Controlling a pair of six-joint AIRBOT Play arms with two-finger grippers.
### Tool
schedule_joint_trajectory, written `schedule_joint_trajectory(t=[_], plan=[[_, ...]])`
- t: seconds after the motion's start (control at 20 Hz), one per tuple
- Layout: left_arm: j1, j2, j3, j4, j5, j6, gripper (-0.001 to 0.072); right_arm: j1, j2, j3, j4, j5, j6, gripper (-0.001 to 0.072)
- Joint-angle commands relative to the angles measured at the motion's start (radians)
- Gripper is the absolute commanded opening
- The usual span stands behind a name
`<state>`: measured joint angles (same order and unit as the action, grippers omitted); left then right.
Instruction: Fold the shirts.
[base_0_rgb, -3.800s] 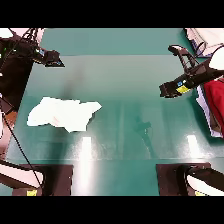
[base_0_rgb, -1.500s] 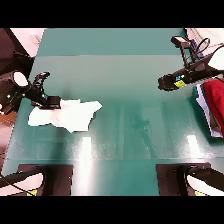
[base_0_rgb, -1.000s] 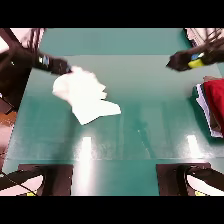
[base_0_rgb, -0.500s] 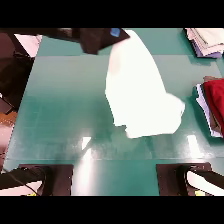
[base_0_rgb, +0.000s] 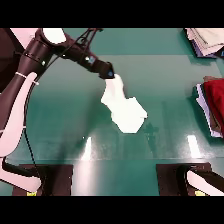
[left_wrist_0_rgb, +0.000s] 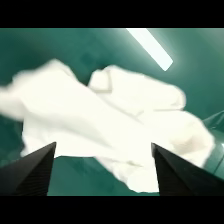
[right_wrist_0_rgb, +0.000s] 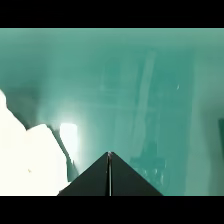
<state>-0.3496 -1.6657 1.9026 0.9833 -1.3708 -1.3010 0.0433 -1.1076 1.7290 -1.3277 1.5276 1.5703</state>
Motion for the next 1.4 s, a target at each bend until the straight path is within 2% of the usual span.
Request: schedule_joint_trajectory(t=[0.0,0.1,0.2,0.35,0.45,0.6,0.9,0.95,1.0,1.05,1.1,1.2,1.25,1.35], plan=[[0.148,-0.021,-0.035,0.021,-0.166,-0.072,0.0709,0.0,0.047,-0.127,0.002,-0.06,0.0,0.0016],[0.192,0.008,-0.151,-0.039,-0.15,-0.077,0.071,0.0,0.073,-0.187,0.031,-0.094,-0.001,0.0016],[0.189,0.056,-0.347,-0.111,-0.091,-0.027,0.0711,0.0,0.095,-0.237,0.079,-0.135,-0.001,0.0016],[0.18,0.118,-0.676,-0.264,0.06,0.063,0.0711,0.0,0.112,-0.296,0.154,-0.198,-0.001,0.0016],[0.183,0.121,-0.831,-0.348,0.176,0.082,0.0712,0.0,0.108,-0.308,0.185,-0.209,-0.001,0.0016],[0.183,0.121,-0.906,-0.414,0.299,0.123,0.0712,0.0,0.089,-0.308,0.247,-0.209,-0.001,0.0016],[0.183,0.127,-0.905,-0.39,0.376,0.127,0.071,0.001,0.081,-0.308,0.264,-0.207,0.0,0.0016],[0.183,0.127,-0.9,-0.399,0.388,0.122,0.054,0.004,0.08,-0.308,0.263,-0.201,0.0,0.0016],[0.183,0.127,-0.884,-0.399,0.384,0.131,0.0165,0.013,0.076,-0.309,0.257,-0.197,-0.001,0.0016],[0.183,0.127,-0.854,-0.394,0.367,0.147,0.0028,0.029,0.061,-0.309,0.256,-0.183,-0.001,0.0016],[0.185,0.127,-0.809,-0.372,0.331,0.148,0.0027,0.052,0.037,-0.309,0.256,-0.152,-0.019,0.0028],[0.199,0.138,-0.701,-0.281,0.235,0.137,0.0027,0.129,-0.045,-0.31,0.255,-0.065,-0.053,0.0447],[0.208,0.147,-0.642,-0.23,0.182,0.122,0.0027,0.175,-0.098,-0.31,0.255,-0.04,-0.068,0.0477],[0.219,0.176,-0.552,-0.144,0.112,0.123,0.0028,0.277,-0.208,-0.31,0.254,-0.02,-0.147,0.0475]])
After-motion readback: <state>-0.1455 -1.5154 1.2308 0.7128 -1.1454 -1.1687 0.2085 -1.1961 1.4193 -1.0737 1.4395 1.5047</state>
